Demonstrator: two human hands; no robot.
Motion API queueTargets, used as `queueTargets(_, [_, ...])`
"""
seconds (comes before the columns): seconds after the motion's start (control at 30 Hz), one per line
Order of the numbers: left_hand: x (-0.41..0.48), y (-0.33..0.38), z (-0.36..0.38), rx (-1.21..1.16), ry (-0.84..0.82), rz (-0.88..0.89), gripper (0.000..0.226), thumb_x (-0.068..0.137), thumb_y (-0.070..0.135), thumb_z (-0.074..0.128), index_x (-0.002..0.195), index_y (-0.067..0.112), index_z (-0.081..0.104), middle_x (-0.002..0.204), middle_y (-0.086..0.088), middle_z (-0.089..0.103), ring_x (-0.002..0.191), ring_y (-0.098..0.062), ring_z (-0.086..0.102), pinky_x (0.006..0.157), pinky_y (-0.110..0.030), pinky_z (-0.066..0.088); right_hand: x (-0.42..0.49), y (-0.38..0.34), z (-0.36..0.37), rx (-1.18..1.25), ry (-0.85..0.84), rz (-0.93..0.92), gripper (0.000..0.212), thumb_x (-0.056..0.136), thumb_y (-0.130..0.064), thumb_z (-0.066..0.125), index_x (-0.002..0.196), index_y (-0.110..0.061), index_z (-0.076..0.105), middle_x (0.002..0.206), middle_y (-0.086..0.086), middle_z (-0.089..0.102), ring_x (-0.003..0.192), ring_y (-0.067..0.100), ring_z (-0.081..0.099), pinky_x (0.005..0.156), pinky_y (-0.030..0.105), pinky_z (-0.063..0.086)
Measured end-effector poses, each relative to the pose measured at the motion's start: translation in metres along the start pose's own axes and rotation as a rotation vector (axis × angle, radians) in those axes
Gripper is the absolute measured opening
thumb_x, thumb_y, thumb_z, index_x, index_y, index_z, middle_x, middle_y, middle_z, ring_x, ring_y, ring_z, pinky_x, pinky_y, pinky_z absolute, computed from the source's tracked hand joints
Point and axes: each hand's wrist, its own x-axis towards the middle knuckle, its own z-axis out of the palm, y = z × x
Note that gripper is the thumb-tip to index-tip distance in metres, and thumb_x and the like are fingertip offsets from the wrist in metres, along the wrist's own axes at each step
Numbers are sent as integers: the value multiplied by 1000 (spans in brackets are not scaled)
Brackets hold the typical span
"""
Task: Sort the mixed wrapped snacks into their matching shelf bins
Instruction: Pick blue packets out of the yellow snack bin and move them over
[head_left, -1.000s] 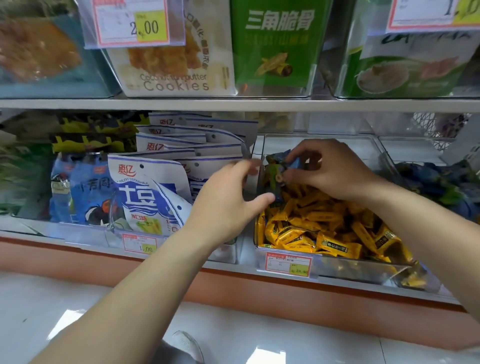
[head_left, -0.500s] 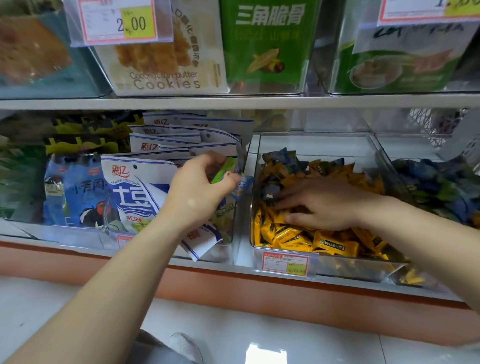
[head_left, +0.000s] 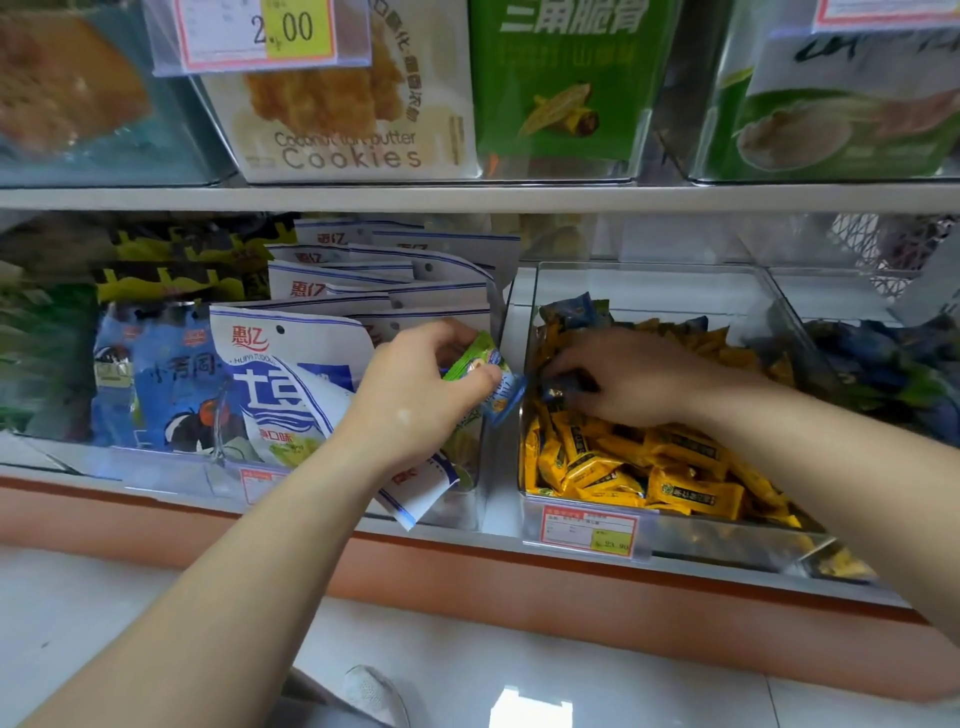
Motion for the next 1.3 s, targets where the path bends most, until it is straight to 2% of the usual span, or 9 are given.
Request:
queueTargets(0.13, [0, -2, 1, -8, -5, -3, 27, 87, 33, 70, 113, 24, 65, 99, 13, 68, 92, 1, 63, 75, -14, 50, 14, 7, 10, -26, -15, 58, 47, 85, -34, 68, 131, -34, 57, 124, -4, 60, 111, 19, 57, 82, 33, 50])
queueTargets(0.23, [0, -2, 1, -59, 1, -29, 26, 87, 32, 70, 111, 25, 65, 99, 11, 70, 90, -4, 66, 74, -21, 54, 15, 8, 13, 20, 68, 73, 33, 90, -37, 67, 122, -31, 64, 120, -4, 65, 106, 16, 59, 82, 31, 50])
queueTargets(0.47, [-3, 12, 1, -603, -49, -138, 17, 97, 13, 60, 108, 26, 60, 108, -13, 66, 69, -30, 74, 55, -27, 57, -16, 7, -15, 606, 368, 184, 18, 96, -16, 60, 105, -31, 65, 91, -17, 69, 84, 5, 66, 70, 5, 45])
queueTargets(0.57, [-3, 19, 5, -673, -69, -120, 17, 98, 8, 57, 102, 23, 64, 110, -16, 64, 71, -33, 74, 58, -28, 60, -33, -3, -29, 966, 320, 152, 21, 97, -9, 56, 98, -27, 67, 89, -4, 75, 82, 20, 70, 63, 18, 53])
queueTargets(0.67, [-3, 24, 11, -716, -41, -138, 13, 97, 11, 59, 100, 22, 66, 110, -14, 65, 79, -29, 75, 64, -29, 62, -39, -11, -33, 1054, 265, 122, 23, 96, -6, 58, 97, -26, 67, 88, -6, 75, 80, 16, 72, 65, 21, 56])
queueTargets(0.77, [-1, 23, 15, -485, 78, -80, 10, 96, 15, 60, 98, 19, 69, 97, -2, 71, 85, -14, 72, 62, -18, 56, -39, -13, -34, 977, 275, 142, 22, 94, -6, 60, 94, -26, 68, 89, -5, 72, 76, 14, 72, 66, 20, 57])
queueTargets(0.9, [1, 20, 13, -405, 177, -88, 17, 94, 2, 59, 95, 14, 71, 91, -1, 72, 76, -10, 72, 76, -27, 60, -38, -12, -35, 894, 283, 171, 22, 93, -9, 63, 90, -30, 69, 85, -10, 72, 74, 12, 72, 61, 17, 54])
queueTargets(1.07, [-11, 22, 21, -142, -44, 61, 17, 90, 23, 68, 107, 28, 71, 96, 19, 70, 91, 9, 61, 76, -5, 45, -36, -9, -25, 686, 291, 279, 13, 94, -17, 64, 95, -29, 68, 92, -6, 71, 74, 10, 72, 72, 30, 59])
queueTargets(1.3, [-14, 27, 26, -171, -99, 160, 50, 86, 40, 72, 133, 32, 57, 115, 22, 64, 105, 8, 59, 85, -9, 46, -49, -26, -19, 1308, 280, 154, 10, 92, -3, 62, 100, -9, 64, 92, 7, 74, 87, 27, 73, 70, 30, 59])
